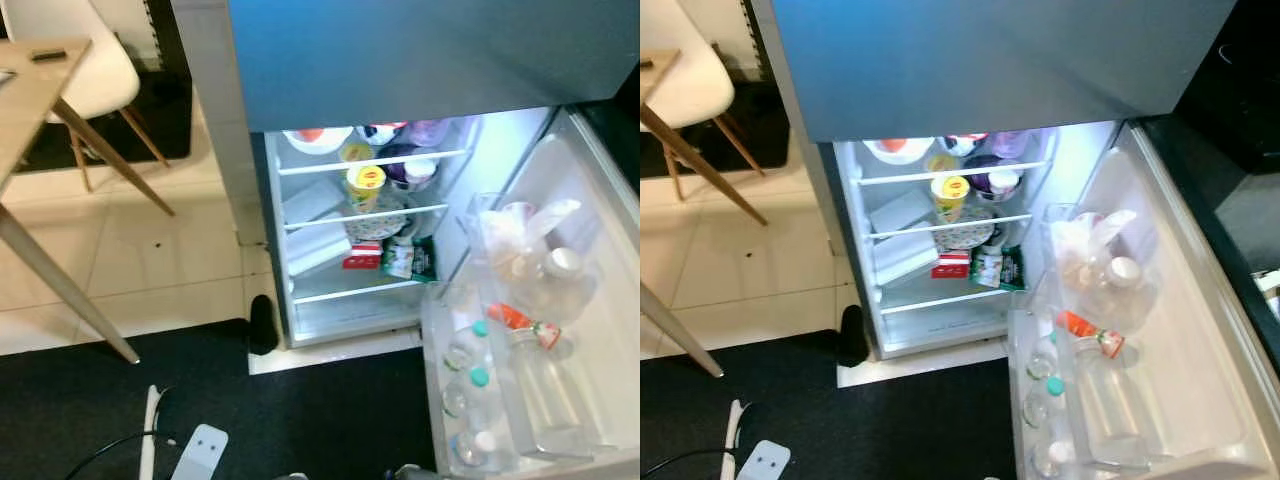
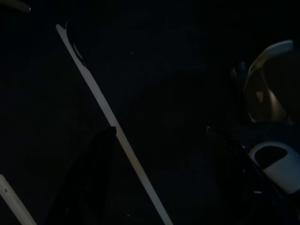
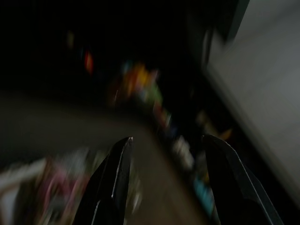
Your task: Restocking fridge
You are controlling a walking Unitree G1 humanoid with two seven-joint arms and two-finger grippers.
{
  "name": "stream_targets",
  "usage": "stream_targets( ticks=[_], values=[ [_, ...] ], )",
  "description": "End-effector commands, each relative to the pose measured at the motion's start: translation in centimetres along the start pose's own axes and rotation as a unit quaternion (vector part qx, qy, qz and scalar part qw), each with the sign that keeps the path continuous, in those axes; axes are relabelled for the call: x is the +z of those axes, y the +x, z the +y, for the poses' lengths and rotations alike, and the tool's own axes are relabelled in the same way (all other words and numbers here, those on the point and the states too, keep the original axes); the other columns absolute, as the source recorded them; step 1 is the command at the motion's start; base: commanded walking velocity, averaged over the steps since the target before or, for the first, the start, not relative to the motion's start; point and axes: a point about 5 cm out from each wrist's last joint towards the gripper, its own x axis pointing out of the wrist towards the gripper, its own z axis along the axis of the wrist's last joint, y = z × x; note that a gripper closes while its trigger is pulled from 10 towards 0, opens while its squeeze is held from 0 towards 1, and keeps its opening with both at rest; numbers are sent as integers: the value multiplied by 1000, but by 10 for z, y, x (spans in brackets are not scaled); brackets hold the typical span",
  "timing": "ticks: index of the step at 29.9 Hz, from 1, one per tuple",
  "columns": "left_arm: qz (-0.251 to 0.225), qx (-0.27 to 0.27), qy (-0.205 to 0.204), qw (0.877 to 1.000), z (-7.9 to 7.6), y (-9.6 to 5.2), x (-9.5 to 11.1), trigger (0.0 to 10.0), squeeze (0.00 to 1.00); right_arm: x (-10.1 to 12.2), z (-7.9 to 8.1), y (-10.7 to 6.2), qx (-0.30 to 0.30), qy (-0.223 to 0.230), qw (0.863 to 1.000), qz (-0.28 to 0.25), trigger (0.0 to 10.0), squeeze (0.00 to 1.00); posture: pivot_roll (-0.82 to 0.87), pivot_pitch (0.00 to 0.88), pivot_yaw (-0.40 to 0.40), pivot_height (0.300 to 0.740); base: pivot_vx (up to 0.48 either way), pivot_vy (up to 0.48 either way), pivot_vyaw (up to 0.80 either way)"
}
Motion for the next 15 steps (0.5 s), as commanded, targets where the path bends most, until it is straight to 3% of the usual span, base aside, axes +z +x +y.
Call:
stream_targets(
  ticks=[1,5,15],
  values=[
    [15,-8,-2,1000,-8,-1,-8,10000,0,-22,12,-3,6,14,999,33,10000,0,-38,85,-52,740,0,0,0],
    [15,-5,-5,1000,-6,-1,-8,10000,0,-27,25,-4,14,33,999,38,10000,0,-36,83,-47,740,0,0,0],
    [19,2,-14,1000,-3,-2,-9,10000,0,-34,33,-3,15,55,997,45,10000,0,-34,81,-45,740,0,25,0]
  ],
)
